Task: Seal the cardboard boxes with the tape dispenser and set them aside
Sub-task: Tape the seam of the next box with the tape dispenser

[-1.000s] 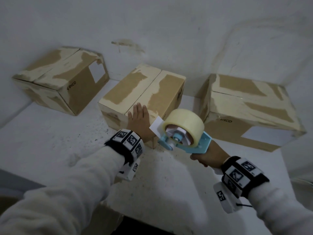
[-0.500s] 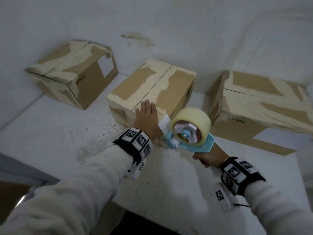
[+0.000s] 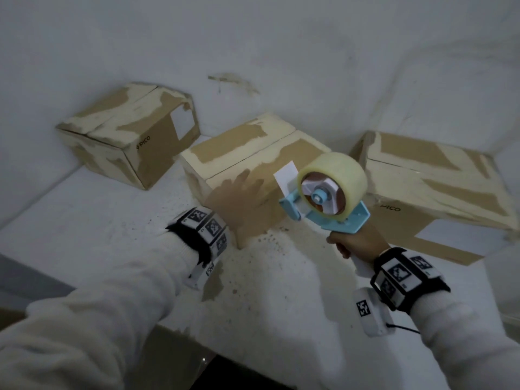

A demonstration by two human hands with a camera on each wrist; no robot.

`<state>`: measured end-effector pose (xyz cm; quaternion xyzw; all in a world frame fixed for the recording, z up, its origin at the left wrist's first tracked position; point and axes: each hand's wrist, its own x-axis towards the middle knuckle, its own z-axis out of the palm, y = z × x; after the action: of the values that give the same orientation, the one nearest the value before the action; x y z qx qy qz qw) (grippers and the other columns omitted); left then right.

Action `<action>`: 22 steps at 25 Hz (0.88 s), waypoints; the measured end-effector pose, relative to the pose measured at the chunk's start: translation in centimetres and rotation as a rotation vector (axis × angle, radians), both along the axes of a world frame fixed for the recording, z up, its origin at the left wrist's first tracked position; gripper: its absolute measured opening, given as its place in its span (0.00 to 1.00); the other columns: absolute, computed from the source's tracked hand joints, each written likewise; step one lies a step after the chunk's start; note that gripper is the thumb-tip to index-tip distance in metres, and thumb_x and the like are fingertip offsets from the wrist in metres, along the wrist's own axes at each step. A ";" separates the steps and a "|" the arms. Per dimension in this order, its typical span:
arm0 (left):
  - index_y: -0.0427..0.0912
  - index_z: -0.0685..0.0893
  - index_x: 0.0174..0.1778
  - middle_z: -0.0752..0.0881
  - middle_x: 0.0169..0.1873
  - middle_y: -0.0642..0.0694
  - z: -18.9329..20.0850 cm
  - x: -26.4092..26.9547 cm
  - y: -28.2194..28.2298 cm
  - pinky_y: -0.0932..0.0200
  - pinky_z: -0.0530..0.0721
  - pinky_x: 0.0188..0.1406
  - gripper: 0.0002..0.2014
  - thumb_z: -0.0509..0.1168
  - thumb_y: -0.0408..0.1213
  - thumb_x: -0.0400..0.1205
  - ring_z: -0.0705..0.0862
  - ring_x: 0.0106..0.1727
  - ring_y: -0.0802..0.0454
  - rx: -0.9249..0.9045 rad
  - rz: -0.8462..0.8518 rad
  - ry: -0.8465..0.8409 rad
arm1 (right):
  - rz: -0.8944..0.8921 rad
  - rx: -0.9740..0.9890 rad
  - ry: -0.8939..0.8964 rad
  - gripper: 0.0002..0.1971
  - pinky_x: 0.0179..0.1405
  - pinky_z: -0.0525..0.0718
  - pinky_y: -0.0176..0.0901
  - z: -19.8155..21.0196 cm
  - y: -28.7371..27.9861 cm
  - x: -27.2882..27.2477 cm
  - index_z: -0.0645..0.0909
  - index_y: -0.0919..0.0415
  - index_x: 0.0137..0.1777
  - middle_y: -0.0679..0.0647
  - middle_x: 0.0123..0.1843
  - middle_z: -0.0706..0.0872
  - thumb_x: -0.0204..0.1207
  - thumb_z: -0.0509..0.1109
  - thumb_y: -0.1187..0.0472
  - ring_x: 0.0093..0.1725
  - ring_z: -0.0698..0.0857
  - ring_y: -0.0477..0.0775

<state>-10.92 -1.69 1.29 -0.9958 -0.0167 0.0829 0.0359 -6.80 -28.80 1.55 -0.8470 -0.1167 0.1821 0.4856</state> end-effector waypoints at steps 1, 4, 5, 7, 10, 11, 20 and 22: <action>0.54 0.47 0.82 0.49 0.83 0.42 0.1 -0.1 1.2 0.45 0.76 0.67 0.43 0.68 0.40 0.77 0.66 0.74 0.35 0.047 -0.023 0.039 | 0.003 -0.013 -0.011 0.18 0.19 0.74 0.37 0.6 0.7 0.1 0.71 0.63 0.20 0.49 0.10 0.74 0.67 0.71 0.75 0.12 0.72 0.46; 0.55 0.48 0.82 0.51 0.83 0.45 0.3 -1.1 5.3 0.45 0.69 0.73 0.41 0.64 0.34 0.78 0.62 0.77 0.37 0.106 -0.110 0.072 | -0.012 -0.008 -0.028 0.18 0.21 0.74 0.38 2.6 2.5 0.6 0.72 0.63 0.21 0.49 0.09 0.74 0.68 0.71 0.73 0.12 0.72 0.45; 0.52 0.52 0.81 0.55 0.82 0.45 0.5 -1.6 6.7 0.46 0.69 0.72 0.40 0.65 0.33 0.77 0.64 0.76 0.39 0.082 -0.133 0.066 | -0.022 0.003 -0.031 0.17 0.21 0.74 0.37 3.3 3.0 0.7 0.72 0.62 0.21 0.49 0.09 0.74 0.68 0.70 0.74 0.12 0.71 0.44; 0.49 0.60 0.77 0.63 0.77 0.45 1.2 -2.2 9.3 0.52 0.72 0.67 0.38 0.70 0.36 0.72 0.68 0.72 0.44 0.035 -0.163 0.053 | -0.047 0.035 -0.035 0.16 0.19 0.74 0.37 4.5 3.9 1.0 0.72 0.62 0.23 0.49 0.09 0.74 0.68 0.70 0.75 0.12 0.71 0.44; 0.51 0.63 0.72 0.68 0.68 0.48 3.0 -1.5 10.5 0.52 0.74 0.62 0.40 0.72 0.57 0.67 0.73 0.65 0.46 0.093 -0.186 0.155 | -0.102 0.068 -0.056 0.15 0.16 0.73 0.36 5.8 5.5 1.3 0.72 0.63 0.25 0.50 0.10 0.74 0.67 0.69 0.76 0.12 0.71 0.45; 0.52 0.65 0.71 0.70 0.66 0.48 3.8 -0.7 10.2 0.49 0.74 0.61 0.39 0.68 0.64 0.68 0.75 0.63 0.45 0.111 -0.173 0.180 | -0.126 0.080 -0.066 0.14 0.15 0.72 0.37 6.0 6.0 1.5 0.72 0.64 0.25 0.50 0.10 0.74 0.67 0.69 0.77 0.12 0.71 0.46; 0.33 0.75 0.70 0.84 0.57 0.39 9.4 10.4 2.5 0.50 0.79 0.54 0.37 0.45 0.63 0.83 0.85 0.51 0.44 -1.433 0.282 0.214 | -0.350 0.187 -0.125 0.11 0.16 0.72 0.38 7.2 8.8 1.7 0.72 0.65 0.29 0.53 0.17 0.74 0.65 0.69 0.78 0.14 0.71 0.48; 0.30 0.75 0.69 0.85 0.49 0.39 9.8 11.6 1.6 0.52 0.80 0.49 0.39 0.45 0.64 0.82 0.85 0.45 0.43 -1.639 0.316 0.348 | -0.398 0.219 -0.125 0.10 0.17 0.72 0.41 7.1 8.9 2.0 0.73 0.66 0.31 0.53 0.17 0.75 0.65 0.69 0.78 0.15 0.71 0.50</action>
<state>0.66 -0.08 11.05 -0.6662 -0.0845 0.2246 -0.7061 -4.84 -19.90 8.60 -0.8053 0.0037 0.0160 0.5927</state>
